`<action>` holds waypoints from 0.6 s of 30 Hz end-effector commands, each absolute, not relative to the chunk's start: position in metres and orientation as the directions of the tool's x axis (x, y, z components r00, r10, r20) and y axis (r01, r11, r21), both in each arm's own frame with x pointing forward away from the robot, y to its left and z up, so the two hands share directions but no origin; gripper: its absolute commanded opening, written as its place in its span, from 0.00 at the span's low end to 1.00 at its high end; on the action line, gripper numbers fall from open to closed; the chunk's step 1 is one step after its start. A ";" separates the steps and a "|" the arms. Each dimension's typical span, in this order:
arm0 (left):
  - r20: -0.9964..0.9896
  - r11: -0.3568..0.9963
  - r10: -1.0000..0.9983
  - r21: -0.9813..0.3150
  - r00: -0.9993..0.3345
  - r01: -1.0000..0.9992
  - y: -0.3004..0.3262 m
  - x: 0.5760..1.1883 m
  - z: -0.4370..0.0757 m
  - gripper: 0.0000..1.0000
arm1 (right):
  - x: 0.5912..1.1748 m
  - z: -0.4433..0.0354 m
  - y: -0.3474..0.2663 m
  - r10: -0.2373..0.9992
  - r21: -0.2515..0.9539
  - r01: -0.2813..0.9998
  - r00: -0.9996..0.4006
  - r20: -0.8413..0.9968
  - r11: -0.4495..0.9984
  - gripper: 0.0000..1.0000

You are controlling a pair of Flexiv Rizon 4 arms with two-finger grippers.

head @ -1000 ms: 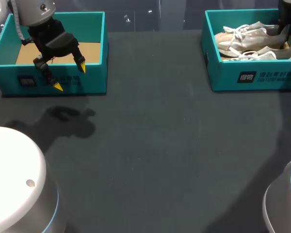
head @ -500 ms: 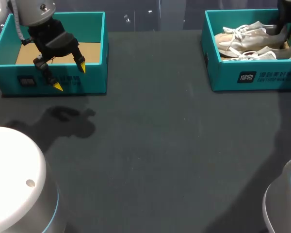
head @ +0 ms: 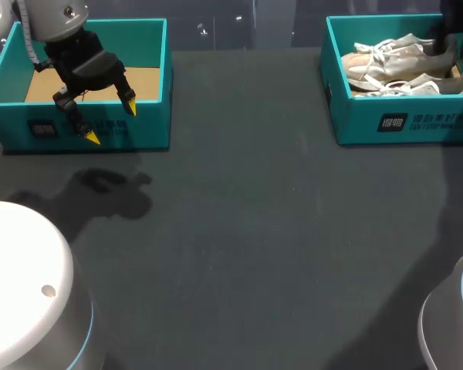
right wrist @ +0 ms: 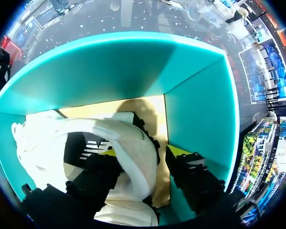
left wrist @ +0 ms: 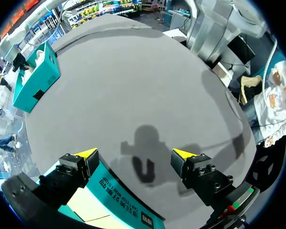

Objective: Take the shoe out of the shoebox, open the shoe tongue, remove and reinsert the insole, then place the shoe into the shoebox

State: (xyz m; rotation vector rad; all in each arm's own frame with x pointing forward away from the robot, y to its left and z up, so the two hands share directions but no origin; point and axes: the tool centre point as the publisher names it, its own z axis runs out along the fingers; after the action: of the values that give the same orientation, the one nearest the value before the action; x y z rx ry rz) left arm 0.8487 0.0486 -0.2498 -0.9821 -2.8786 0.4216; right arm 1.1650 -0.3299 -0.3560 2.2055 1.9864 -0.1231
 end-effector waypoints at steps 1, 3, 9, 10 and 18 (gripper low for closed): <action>-0.022 0.758 0.609 -0.277 -0.793 0.590 0.049 0.848 -0.250 1.00 | 1.160 -0.343 -0.327 0.979 0.076 0.993 0.107 -0.176 -0.095 0.71; -0.022 0.758 0.609 -0.277 -0.793 0.590 0.049 0.848 -0.250 1.00 | 1.158 -0.337 -0.325 0.979 0.077 0.993 0.103 -0.177 -0.090 0.82; -0.022 0.758 0.609 -0.277 -0.793 0.590 0.049 0.848 -0.250 1.00 | 1.150 -0.316 -0.319 0.982 0.088 0.993 0.090 -0.168 -0.076 0.93; -0.022 0.758 0.609 -0.277 -0.793 0.590 0.049 0.848 -0.250 1.00 | 1.149 -0.313 -0.318 0.982 0.090 0.993 0.089 -0.166 -0.075 0.95; -0.022 0.758 0.609 -0.277 -0.793 0.590 0.049 0.848 -0.250 1.00 | 1.128 -0.280 -0.307 0.988 0.089 0.994 0.071 -0.134 -0.059 1.00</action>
State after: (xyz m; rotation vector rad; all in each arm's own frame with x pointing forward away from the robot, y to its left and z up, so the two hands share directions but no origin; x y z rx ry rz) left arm 0.8487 0.0486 -0.2498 -0.9820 -2.8786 0.4216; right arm 1.1489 -0.3106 -0.2962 2.1980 2.0456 -0.0808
